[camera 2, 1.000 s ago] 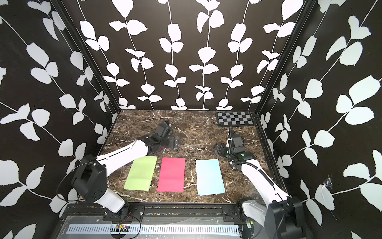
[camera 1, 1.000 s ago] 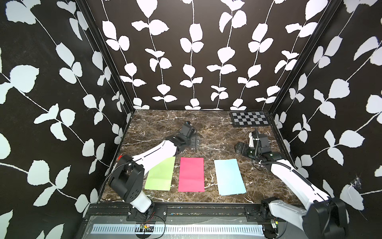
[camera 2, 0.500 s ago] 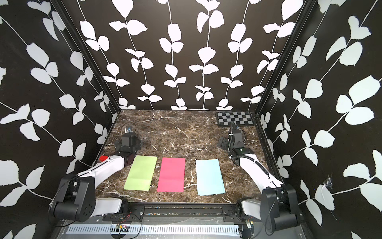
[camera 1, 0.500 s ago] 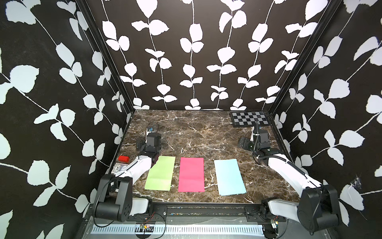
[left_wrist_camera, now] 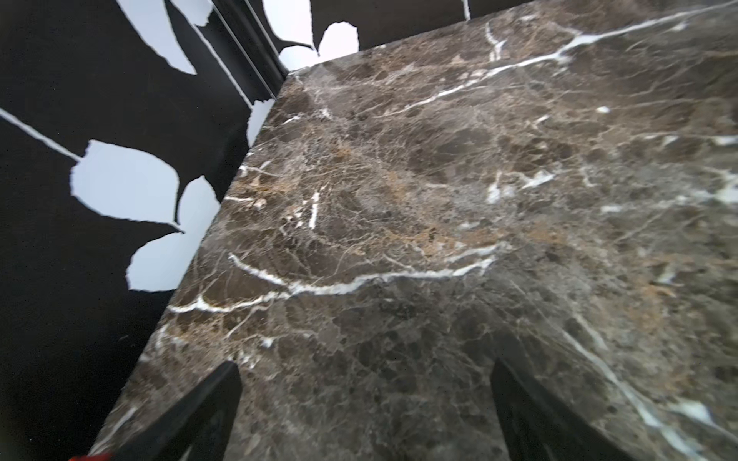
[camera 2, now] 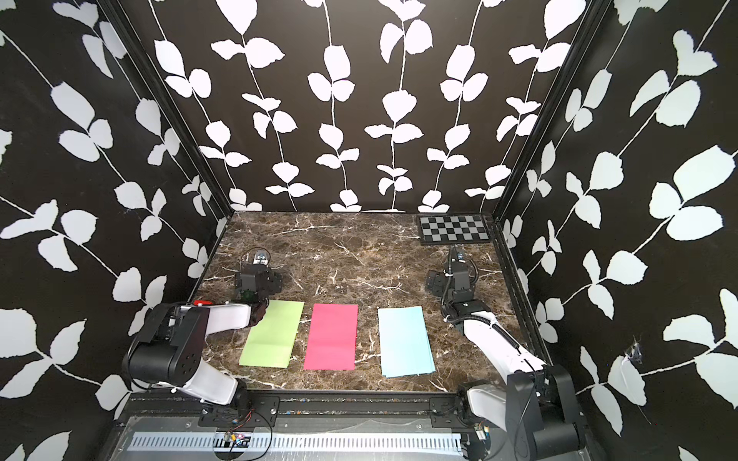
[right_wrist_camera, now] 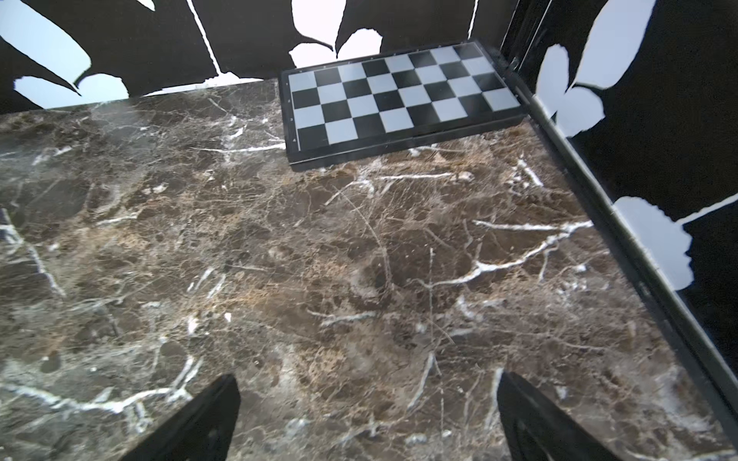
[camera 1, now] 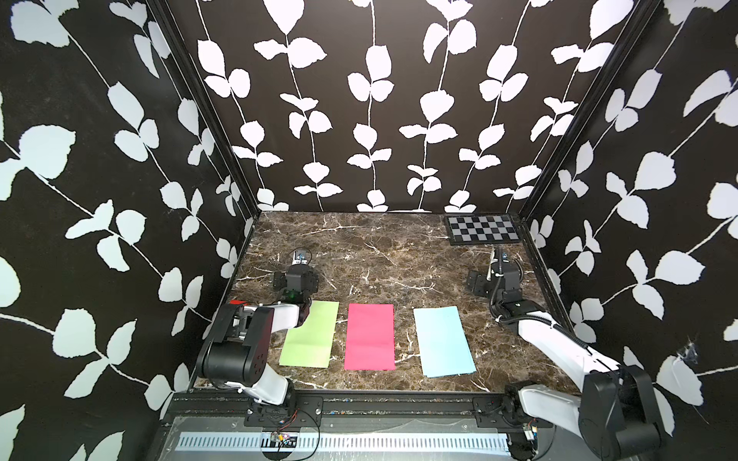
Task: Sort the scattered colored papers by color
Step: Reset both arms
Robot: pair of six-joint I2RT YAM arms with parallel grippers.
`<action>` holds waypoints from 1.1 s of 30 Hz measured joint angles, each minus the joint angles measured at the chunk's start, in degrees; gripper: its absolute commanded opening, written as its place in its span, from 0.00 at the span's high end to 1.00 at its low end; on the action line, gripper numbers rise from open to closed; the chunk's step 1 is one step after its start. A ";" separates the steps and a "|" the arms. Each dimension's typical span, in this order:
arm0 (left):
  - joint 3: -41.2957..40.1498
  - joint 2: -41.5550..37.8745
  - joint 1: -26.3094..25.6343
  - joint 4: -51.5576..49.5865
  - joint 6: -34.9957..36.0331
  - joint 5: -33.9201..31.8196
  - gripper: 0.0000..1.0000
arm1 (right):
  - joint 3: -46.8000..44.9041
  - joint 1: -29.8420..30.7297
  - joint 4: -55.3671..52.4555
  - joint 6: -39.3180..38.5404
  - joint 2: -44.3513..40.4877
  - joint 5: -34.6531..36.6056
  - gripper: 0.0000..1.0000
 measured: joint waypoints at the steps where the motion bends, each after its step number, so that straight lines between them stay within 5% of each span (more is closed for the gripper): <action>1: -0.44 -0.22 1.09 1.01 -0.22 1.79 0.01 | -0.52 -0.11 0.81 -0.76 0.00 0.63 0.00; 9: -5.09 0.70 4.94 10.01 -0.26 14.10 0.01 | -3.30 -0.90 9.46 -8.50 -0.52 7.10 0.00; 14: -5.53 1.22 4.92 12.63 0.13 17.09 0.01 | -5.46 -2.78 19.67 -13.09 6.54 8.02 0.00; 20: -5.53 1.22 4.92 13.44 0.11 18.05 0.01 | -6.21 -4.37 29.31 -16.55 18.51 3.67 0.02; 33: -5.53 1.22 4.94 13.60 0.11 18.21 0.01 | -9.44 -9.60 40.28 -15.63 20.39 -5.92 0.01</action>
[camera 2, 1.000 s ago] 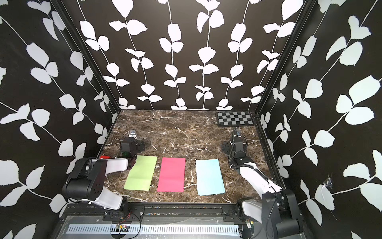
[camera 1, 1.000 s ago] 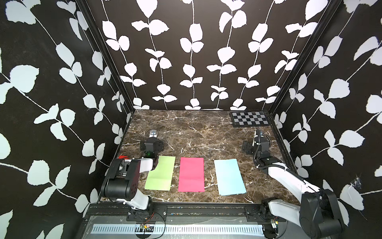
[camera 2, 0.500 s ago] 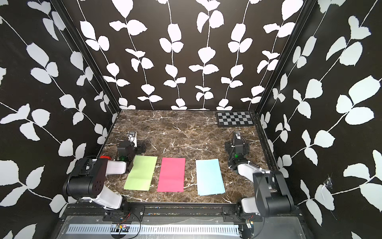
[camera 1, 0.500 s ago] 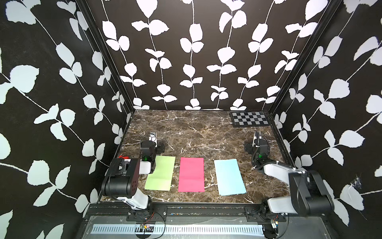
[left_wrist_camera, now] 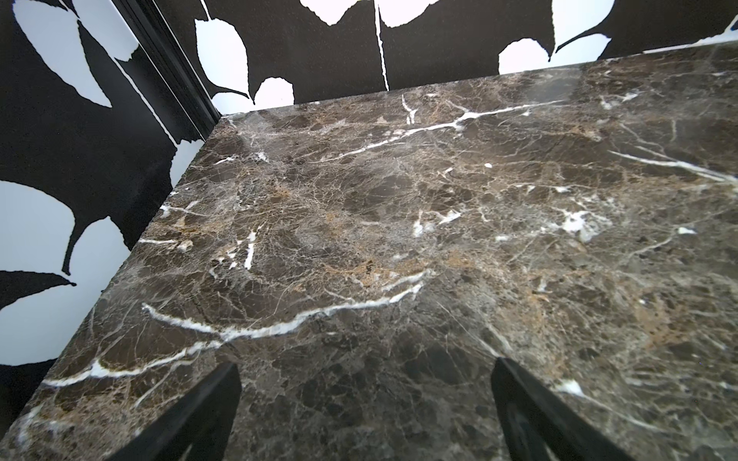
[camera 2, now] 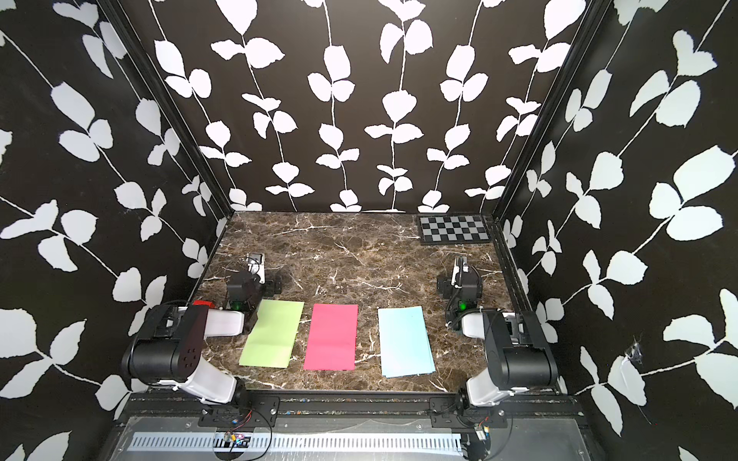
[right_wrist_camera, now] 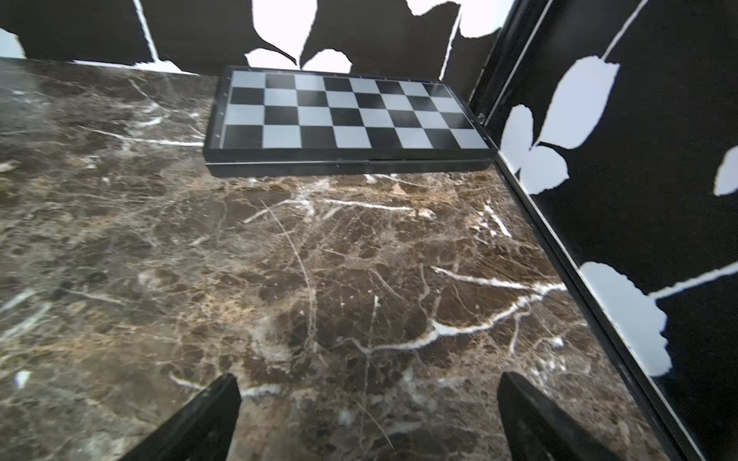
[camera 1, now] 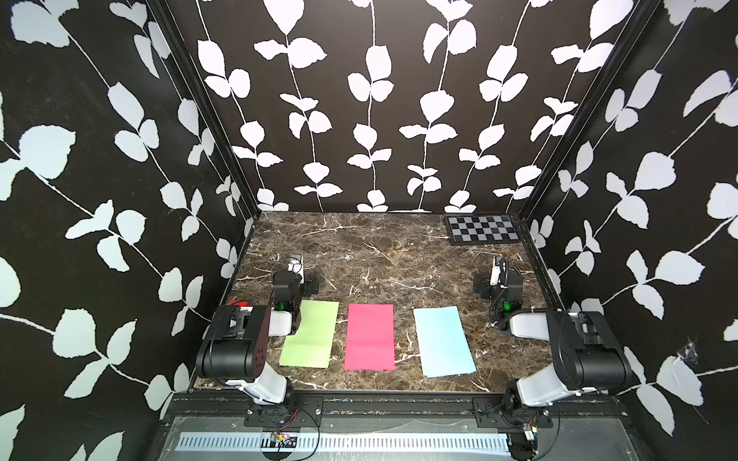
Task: Sort the scattered colored papers by color
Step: Reset both arms
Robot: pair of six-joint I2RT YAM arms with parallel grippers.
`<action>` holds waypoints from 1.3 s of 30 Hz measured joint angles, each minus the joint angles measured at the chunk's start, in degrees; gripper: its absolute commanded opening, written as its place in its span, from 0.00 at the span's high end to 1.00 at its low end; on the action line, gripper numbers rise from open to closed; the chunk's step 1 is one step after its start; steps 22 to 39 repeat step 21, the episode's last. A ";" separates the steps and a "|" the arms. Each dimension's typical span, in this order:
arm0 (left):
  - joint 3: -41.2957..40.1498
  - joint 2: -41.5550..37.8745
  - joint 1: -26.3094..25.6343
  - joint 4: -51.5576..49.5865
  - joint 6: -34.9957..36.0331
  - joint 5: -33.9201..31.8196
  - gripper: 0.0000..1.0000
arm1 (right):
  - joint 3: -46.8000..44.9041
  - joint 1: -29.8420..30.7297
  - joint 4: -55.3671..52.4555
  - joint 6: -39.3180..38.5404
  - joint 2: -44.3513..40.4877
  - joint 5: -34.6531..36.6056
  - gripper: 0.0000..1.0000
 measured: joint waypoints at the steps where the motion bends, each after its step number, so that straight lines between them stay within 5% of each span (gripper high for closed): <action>1: 0.00 0.00 0.00 0.00 0.02 0.00 0.01 | 0.00 0.00 0.17 0.00 0.00 -0.20 0.01; 39: 0.00 0.00 -0.02 0.02 0.00 0.00 0.01 | 0.00 0.02 0.48 0.02 0.00 -0.72 0.01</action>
